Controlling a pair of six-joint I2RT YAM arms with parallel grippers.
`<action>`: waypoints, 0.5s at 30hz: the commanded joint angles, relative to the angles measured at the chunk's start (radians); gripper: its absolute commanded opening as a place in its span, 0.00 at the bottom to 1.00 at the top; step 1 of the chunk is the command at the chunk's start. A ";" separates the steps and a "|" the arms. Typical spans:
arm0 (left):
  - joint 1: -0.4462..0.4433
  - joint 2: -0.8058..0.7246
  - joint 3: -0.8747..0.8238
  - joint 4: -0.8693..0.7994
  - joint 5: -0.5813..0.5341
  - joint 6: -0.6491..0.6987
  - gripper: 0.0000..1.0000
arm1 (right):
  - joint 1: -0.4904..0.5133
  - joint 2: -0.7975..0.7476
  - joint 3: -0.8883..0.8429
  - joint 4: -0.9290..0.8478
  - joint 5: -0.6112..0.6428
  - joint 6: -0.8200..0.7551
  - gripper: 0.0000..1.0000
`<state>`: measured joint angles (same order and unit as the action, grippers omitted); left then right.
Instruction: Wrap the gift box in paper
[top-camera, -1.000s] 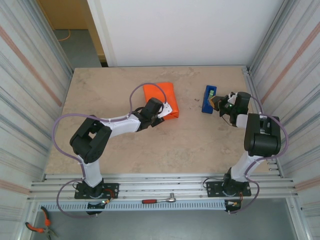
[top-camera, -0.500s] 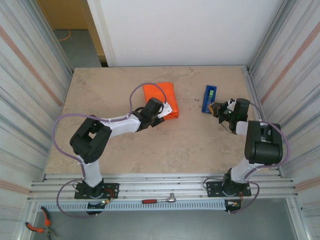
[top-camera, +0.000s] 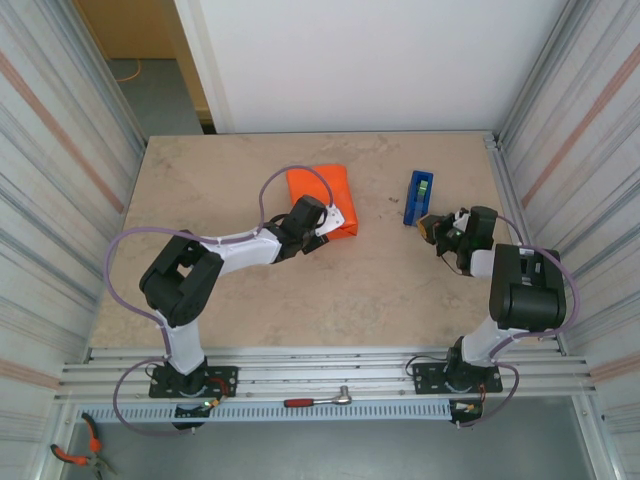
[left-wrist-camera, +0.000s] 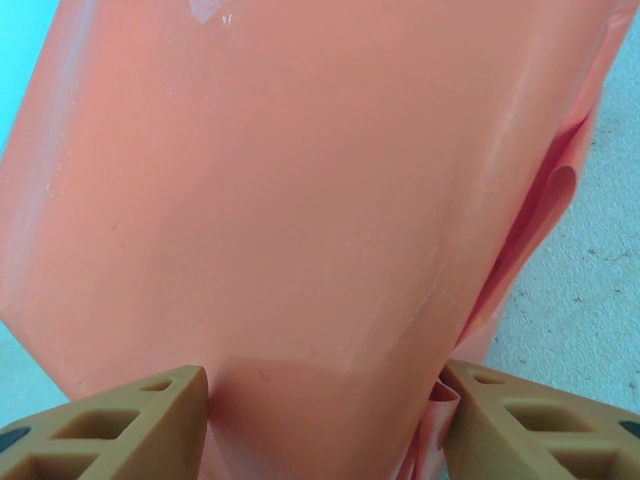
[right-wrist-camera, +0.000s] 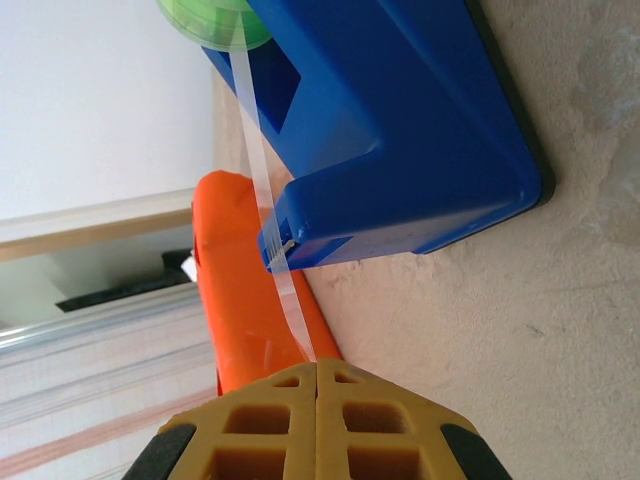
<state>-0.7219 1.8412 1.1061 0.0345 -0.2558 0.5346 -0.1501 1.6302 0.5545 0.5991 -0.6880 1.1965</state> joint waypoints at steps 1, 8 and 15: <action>-0.001 0.028 -0.005 -0.075 0.044 -0.025 0.61 | 0.003 0.035 -0.030 -0.007 -0.014 -0.006 0.00; -0.001 0.030 -0.005 -0.074 0.041 -0.024 0.60 | 0.006 0.182 -0.022 0.111 -0.015 0.037 0.00; -0.002 0.025 -0.006 -0.074 0.040 -0.024 0.60 | 0.016 0.323 -0.012 0.249 -0.028 0.106 0.00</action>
<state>-0.7219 1.8412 1.1061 0.0345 -0.2558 0.5343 -0.1497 1.8809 0.5697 0.9062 -0.7059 1.2549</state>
